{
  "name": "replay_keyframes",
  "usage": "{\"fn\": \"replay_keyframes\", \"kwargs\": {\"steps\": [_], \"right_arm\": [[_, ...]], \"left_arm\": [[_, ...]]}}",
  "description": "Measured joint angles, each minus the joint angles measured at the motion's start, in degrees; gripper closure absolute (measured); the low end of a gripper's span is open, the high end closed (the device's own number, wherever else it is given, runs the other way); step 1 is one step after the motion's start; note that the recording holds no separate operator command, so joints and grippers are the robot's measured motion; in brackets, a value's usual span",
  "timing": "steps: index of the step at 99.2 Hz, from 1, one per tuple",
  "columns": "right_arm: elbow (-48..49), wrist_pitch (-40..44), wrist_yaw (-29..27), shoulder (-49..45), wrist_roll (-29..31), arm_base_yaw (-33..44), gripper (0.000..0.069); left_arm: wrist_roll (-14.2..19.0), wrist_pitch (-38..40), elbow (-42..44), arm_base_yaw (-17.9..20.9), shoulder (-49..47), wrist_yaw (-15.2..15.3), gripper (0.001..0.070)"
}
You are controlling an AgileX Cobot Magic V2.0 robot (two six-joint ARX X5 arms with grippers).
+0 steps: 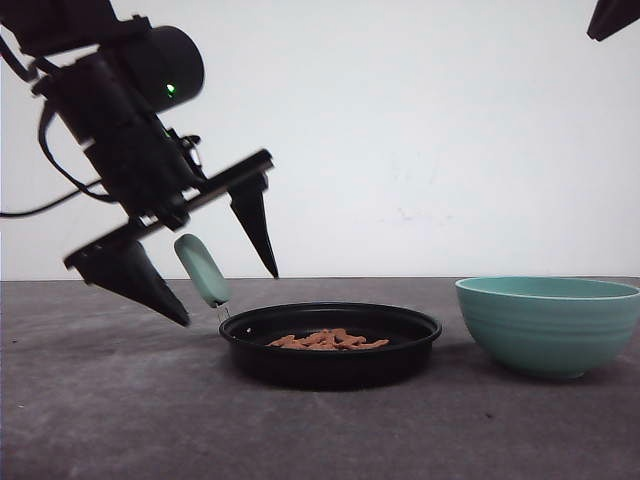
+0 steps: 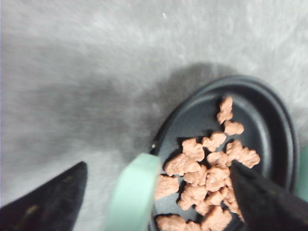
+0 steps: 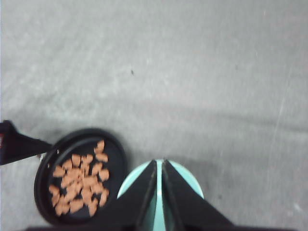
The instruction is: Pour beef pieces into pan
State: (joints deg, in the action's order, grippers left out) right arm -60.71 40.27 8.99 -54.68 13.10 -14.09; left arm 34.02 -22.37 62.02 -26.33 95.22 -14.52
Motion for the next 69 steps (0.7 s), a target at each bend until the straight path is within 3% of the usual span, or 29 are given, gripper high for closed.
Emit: {"fn": "replay_keyframes", "kwargs": {"steps": [9, 23, 27, 35, 39, 43, 52, 69], "right_arm": [[0.0, -1.4, -0.9, 0.0, -1.3, 0.0, 0.0679], [0.0, -4.0, -7.6, 0.1, -5.3, -1.2, 0.0679], [0.1, -5.5, -10.3, 0.4, -6.4, -2.1, 0.0679], [0.3, -9.6, -13.3, 1.9, -8.4, -3.9, 0.0679], [0.5, -12.2, -13.7, 3.0, -9.7, -4.9, 0.0679], [0.8, -14.7, -13.9, 4.3, -11.2, -5.8, 0.0679], [1.5, -19.2, -14.2, 7.4, -15.6, -8.7, 0.0679], [5.0, -20.8, -20.5, 12.8, -22.4, -15.8, 0.068]], "left_arm": [[-0.1, 0.1, 0.0, 1.8, -5.2, 1.7, 0.0113], [-2.9, 1.8, 0.2, 4.5, -18.9, 10.2, 0.0135], [-4.8, 2.2, 0.4, 5.0, -23.1, 12.9, 0.0195], [-9.4, 3.0, 0.5, 5.8, -31.5, 17.0, 0.0443], [-11.6, 3.1, 0.5, 6.3, -35.1, 17.7, 0.0554], [-13.4, 3.0, 0.5, 6.8, -38.2, 17.8, 0.0622], [-15.8, 1.0, 0.5, 8.1, -43.8, 17.9, 0.0683], [-17.0, -3.7, -6.9, 9.2, -54.1, 18.5, 0.0695]]}}
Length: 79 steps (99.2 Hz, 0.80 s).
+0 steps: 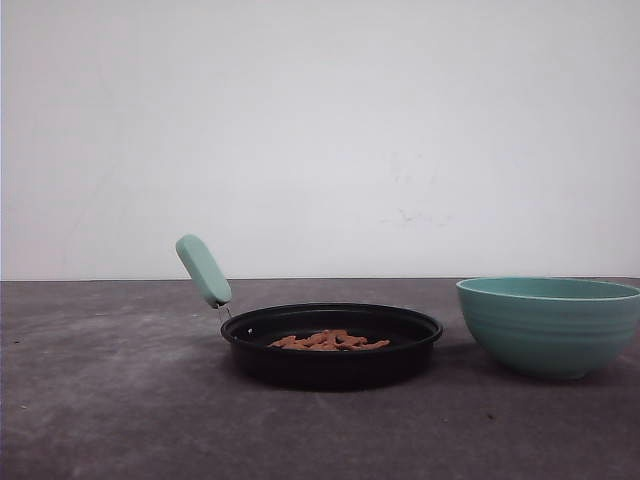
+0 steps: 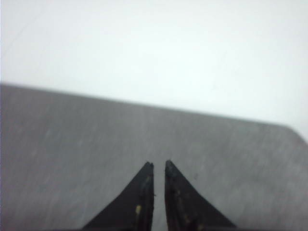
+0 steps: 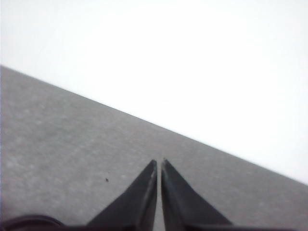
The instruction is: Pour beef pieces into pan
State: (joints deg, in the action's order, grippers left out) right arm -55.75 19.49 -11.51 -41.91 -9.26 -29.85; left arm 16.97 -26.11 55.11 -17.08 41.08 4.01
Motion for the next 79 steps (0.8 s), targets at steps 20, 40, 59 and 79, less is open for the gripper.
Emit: {"fn": "replay_keyframes", "kwargs": {"steps": [20, 40, 59, 79], "right_arm": [[2.3, 2.9, -6.4, 5.0, -1.4, -2.7, 0.068], [2.3, 3.4, -6.6, 9.6, -1.4, -2.7, 0.068], [2.3, 3.4, -6.6, 11.9, -1.4, -2.7, 0.068], [2.3, 3.4, -6.5, 13.1, -1.4, -2.7, 0.068]], "left_arm": [[1.8, -9.8, -6.2, 0.0, -8.4, 5.0, 0.0695], [3.1, -12.3, -6.1, 0.0, -12.3, 5.2, 0.0695], [3.4, -12.3, -6.1, 0.0, -13.1, 5.2, 0.0695], [3.5, -12.3, -6.1, 0.0, -13.4, 5.2, 0.0695]]}}
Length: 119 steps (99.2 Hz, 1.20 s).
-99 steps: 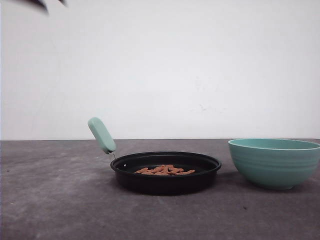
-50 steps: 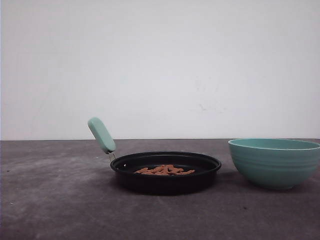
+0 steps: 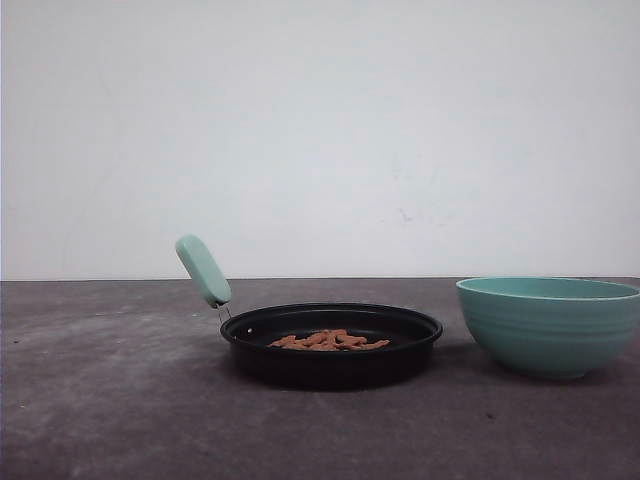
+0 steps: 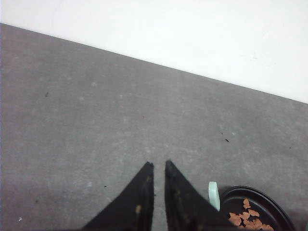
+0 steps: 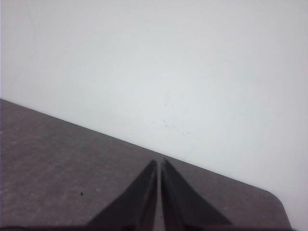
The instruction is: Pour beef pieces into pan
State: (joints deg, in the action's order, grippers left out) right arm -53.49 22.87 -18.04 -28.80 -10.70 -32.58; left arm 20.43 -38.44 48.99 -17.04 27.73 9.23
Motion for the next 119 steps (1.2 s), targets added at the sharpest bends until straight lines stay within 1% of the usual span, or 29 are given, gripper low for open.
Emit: {"fn": "replay_keyframes", "kwargs": {"steps": [26, 34, 37, 43, 48, 53, 55, 58, 63, 74, 82, 87, 99, 106, 113, 119], "right_arm": [[0.0, 0.2, -0.4, 0.1, 0.1, 0.0, 0.068], [0.0, 3.9, -4.0, 0.7, 0.9, 2.0, 0.068], [0.0, 6.3, -4.2, 1.1, 1.2, 3.9, 0.068], [0.2, 11.2, -0.8, 1.9, 2.4, 8.3, 0.068], [1.2, 14.2, 5.2, 2.9, 3.4, 12.2, 0.068], [3.5, 15.0, 11.8, 4.3, 3.9, 15.8, 0.068], [4.8, 14.6, 13.9, 4.9, 4.0, 16.9, 0.068], [7.1, 13.0, 15.1, 6.0, 4.2, 18.0, 0.068], [11.5, 8.6, 14.9, 7.9, 4.4, 19.3, 0.068], [23.8, -4.3, 14.9, 14.6, 5.8, 22.6, 0.068], [31.7, -10.0, 15.7, 19.5, 8.0, 24.5, 0.068], [35.9, -10.7, 17.6, 21.4, 9.4, 25.4, 0.068], [45.2, -10.2, 26.2, 24.0, 11.7, 27.5, 0.068], [49.3, -12.3, 30.1, 25.3, 12.4, 28.9, 0.068], [52.5, -15.8, 31.8, 27.8, 13.3, 30.5, 0.068], [52.7, -14.3, 32.4, 28.9, 14.3, 31.6, 0.068]], "left_arm": [[0.0, 0.0, 0.0, 0.0, 0.0, 0.0, 0.0695], [0.0, 0.0, 0.0, 0.0, 0.0, 0.0, 0.0695], [0.0, 0.0, 0.0, 0.0, 0.0, 0.0, 0.0695], [0.0, 0.0, 0.0, 0.0, 0.0, 0.0, 0.0695], [0.0, 0.0, 0.0, 0.0, 0.0, 0.0, 0.0695], [0.0, 0.0, 0.0, 0.0, 0.0, 0.0, 0.0695], [0.0, 0.0, 0.0, 0.0, 0.0, 0.0, 0.0695], [0.0, 0.0, 0.0, 0.0, 0.0, 0.0, 0.0695], [0.0, 0.0, 0.0, 0.0, 0.0, 0.0, 0.0695], [0.0, 0.0, 0.0, 0.0, 0.0, 0.0, 0.0695], [0.0, 0.0, 0.0, 0.0, 0.0, 0.0, 0.0695], [0.0, 0.0, 0.0, 0.0, 0.0, 0.0, 0.0695], [0.0, 0.0, 0.0, 0.0, 0.0, 0.0, 0.0695], [0.0, 0.0, 0.0, 0.0, 0.0, 0.0, 0.0695], [0.0, 0.0, 0.0, 0.0, 0.0, 0.0, 0.0695], [0.0, 0.0, 0.0, 0.0, 0.0, 0.0, 0.0695]]}}
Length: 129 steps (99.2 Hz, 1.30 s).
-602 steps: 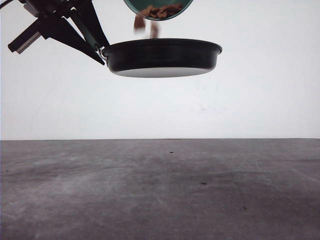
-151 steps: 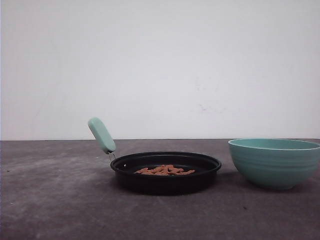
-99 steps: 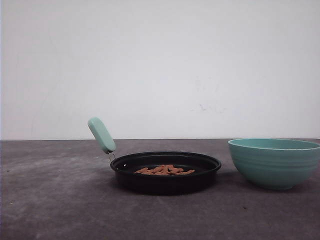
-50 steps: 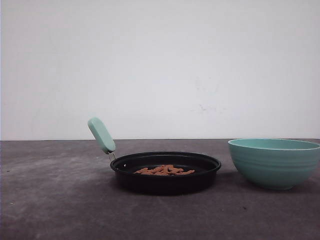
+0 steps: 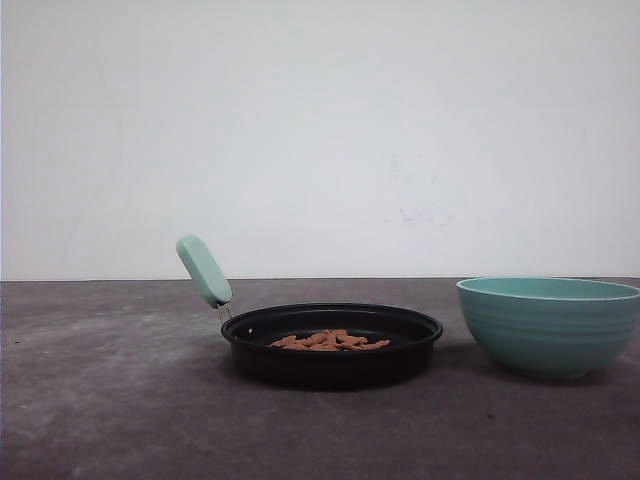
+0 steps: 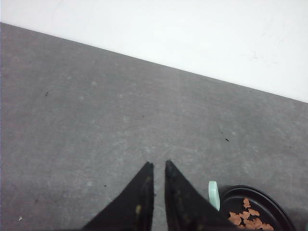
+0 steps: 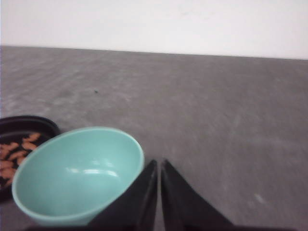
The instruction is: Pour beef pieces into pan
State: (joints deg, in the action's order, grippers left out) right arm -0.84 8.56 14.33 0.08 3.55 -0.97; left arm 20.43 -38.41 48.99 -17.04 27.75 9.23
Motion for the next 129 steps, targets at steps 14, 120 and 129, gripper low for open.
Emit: {"fn": "replay_keyframes", "kwargs": {"steps": [14, 120, 129], "right_arm": [[0.0, 0.5, -2.8, -0.3, 1.2, 0.6, 0.068], [0.0, 0.8, -7.0, -0.3, 1.4, -4.2, 0.068], [0.0, 0.8, -7.0, -0.3, 1.4, -4.2, 0.068]], "left_arm": [[0.0, 0.1, 0.0, 0.0, -0.1, 0.0, 0.0695], [0.0, 0.1, 0.0, 0.0, -0.1, 0.0, 0.0695], [0.0, 0.1, 0.0, 0.0, -0.1, 0.0, 0.0695]]}}
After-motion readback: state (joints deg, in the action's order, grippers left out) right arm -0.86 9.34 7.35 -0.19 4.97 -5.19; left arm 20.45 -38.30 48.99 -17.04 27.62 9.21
